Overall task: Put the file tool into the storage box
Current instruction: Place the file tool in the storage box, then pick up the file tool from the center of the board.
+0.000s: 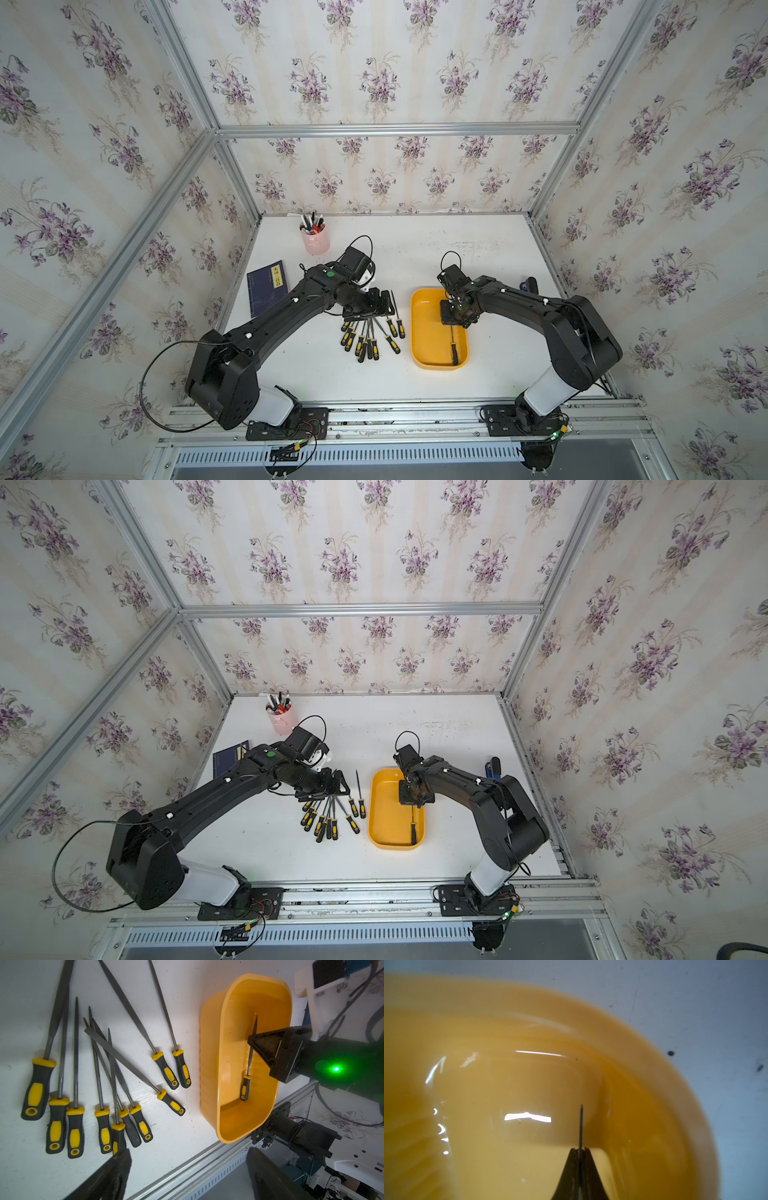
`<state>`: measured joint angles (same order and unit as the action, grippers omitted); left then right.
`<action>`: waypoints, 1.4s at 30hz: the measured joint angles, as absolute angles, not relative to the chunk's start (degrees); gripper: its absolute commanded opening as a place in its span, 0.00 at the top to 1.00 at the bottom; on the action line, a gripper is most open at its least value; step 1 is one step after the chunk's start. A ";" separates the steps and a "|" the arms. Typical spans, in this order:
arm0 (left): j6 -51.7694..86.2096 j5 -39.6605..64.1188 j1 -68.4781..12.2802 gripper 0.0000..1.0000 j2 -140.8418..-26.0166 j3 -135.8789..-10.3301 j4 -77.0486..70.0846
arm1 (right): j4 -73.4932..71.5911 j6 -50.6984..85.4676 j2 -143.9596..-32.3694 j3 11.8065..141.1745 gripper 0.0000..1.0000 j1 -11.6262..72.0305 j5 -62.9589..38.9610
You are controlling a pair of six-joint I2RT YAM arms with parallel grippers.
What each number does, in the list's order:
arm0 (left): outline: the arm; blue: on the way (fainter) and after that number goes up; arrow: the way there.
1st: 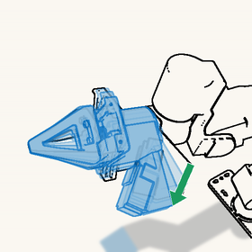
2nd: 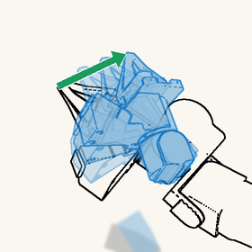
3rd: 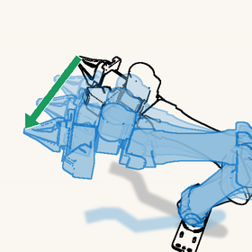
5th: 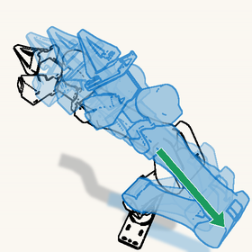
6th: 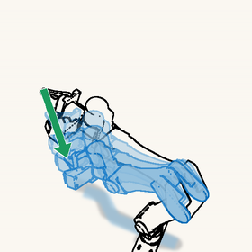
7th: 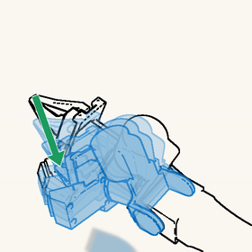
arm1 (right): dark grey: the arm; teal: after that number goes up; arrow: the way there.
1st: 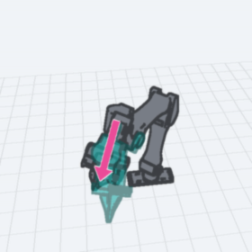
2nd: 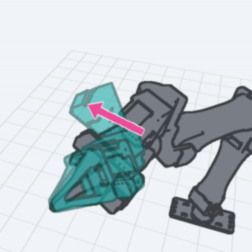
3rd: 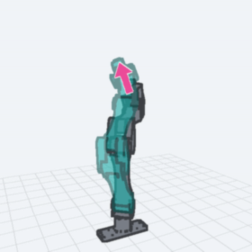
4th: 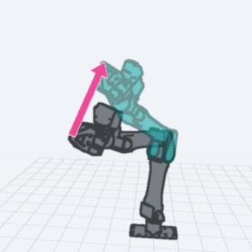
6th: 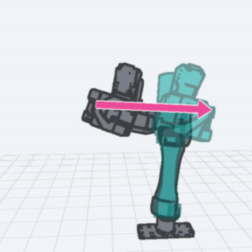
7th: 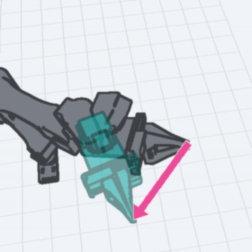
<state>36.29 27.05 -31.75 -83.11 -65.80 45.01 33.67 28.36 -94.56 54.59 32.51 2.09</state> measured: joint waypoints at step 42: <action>33.82 14.98 -26.13 0.27 -89.60 -68.20 52.51 | 39.72 27.03 -84.88 70.39 0.70 32.51 -6.35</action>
